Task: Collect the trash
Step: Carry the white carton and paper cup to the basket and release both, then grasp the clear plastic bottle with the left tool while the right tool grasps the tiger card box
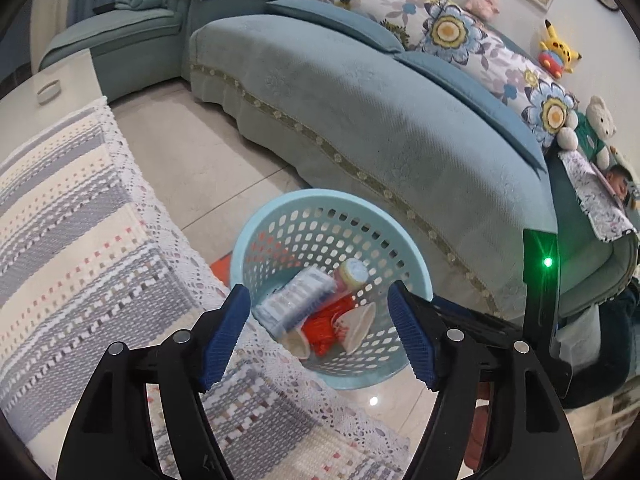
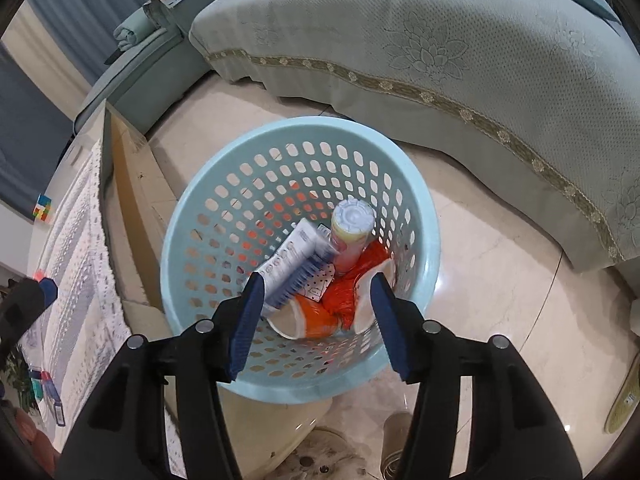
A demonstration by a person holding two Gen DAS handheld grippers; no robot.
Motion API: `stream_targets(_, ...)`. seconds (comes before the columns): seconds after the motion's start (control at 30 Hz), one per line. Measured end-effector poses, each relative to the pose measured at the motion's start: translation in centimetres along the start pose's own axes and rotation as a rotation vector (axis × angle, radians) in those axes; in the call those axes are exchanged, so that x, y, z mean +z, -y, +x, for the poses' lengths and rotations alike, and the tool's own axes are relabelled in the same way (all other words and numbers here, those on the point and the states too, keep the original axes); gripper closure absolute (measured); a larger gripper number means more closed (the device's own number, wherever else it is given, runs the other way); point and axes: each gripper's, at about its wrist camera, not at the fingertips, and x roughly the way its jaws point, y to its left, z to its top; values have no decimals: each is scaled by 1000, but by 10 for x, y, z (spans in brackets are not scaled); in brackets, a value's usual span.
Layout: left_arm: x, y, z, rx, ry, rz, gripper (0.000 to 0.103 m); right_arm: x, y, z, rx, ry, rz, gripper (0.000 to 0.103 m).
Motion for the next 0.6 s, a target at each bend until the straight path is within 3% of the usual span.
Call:
stream_targets(0.37, -9, -17, -63, -13, 83, -59, 35, -12, -42, -46, 34, 63, -95, 51)
stream_targets(0.6, -15, -61, -143, 64, 202, -120, 35, -15, -109, -96, 118, 147, -213, 51)
